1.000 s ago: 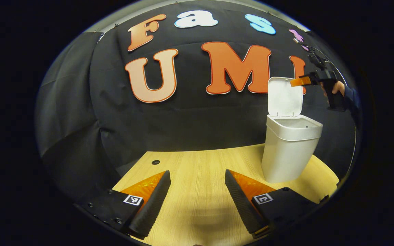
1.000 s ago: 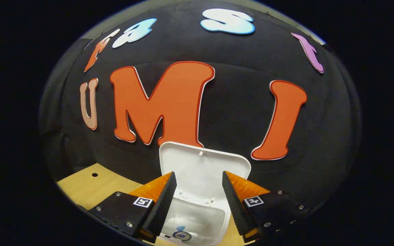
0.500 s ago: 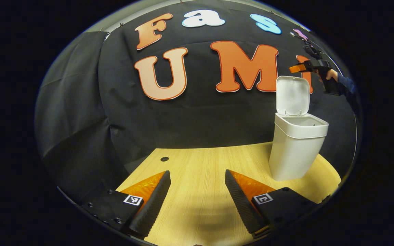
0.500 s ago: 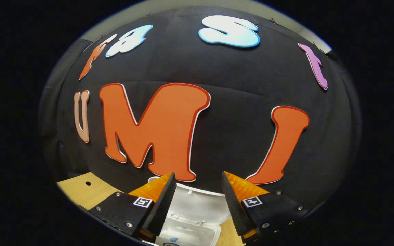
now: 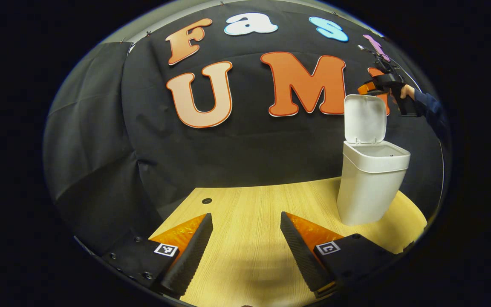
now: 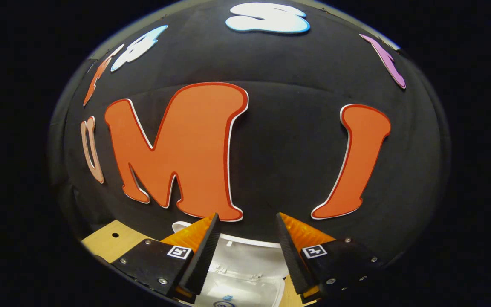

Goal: Press the lid of the desktop garbage bin to open it, pick up the crumpled paper on the desktop and throw it into the bin, then pick up the pop can on the desktop and drop it into the bin, and finally close the garbage bin lid.

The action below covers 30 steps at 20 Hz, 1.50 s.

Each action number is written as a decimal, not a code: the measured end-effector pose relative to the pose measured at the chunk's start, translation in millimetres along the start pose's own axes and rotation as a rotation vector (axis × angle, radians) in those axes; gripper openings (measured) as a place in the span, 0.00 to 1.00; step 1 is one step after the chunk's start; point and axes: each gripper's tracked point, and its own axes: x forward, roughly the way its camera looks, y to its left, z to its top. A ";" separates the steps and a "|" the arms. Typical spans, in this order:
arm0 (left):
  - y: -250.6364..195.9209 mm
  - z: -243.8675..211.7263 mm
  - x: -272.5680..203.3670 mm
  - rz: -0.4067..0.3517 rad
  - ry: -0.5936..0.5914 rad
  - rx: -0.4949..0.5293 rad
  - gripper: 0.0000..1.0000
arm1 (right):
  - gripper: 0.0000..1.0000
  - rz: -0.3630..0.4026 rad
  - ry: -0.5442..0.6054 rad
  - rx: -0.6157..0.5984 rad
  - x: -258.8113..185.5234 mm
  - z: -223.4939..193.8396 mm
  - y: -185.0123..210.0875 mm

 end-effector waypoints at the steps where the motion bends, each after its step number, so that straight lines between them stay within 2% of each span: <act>1: -1.7 1.5 0.3 -0.005 -0.003 0.001 1.00 | 0.82 0.012 0.005 0.010 -5.2 -2.2 2.5; 2: -3.8 1.6 0.1 -0.010 -0.004 0.000 1.00 | 0.79 0.020 0.009 0.017 -11.0 -4.4 4.6; 6: -12.5 -1.2 -0.7 -0.036 0.001 -0.024 1.00 | 0.78 0.070 0.052 0.057 -33.3 -23.6 16.8; 14: -9.8 -14.9 -10.2 -0.024 0.035 -0.032 1.00 | 0.78 0.116 0.142 0.103 -63.0 -73.6 35.6; 17: -12.6 -16.4 -13.9 -0.025 0.039 -0.039 1.00 | 0.78 0.121 0.176 0.102 -69.7 -93.1 38.7; 18: -13.4 -16.8 -13.7 -0.025 0.038 -0.040 1.00 | 0.82 0.120 0.182 0.102 -71.8 -97.1 39.6; 19: -14.5 -18.0 -14.4 -0.026 0.039 -0.041 1.00 | 0.77 0.125 0.187 0.103 -76.0 -100.9 41.2; 30: -35.2 -26.1 -19.1 -0.035 0.055 -0.056 1.00 | 0.77 0.144 0.243 0.049 -100.5 -148.4 50.5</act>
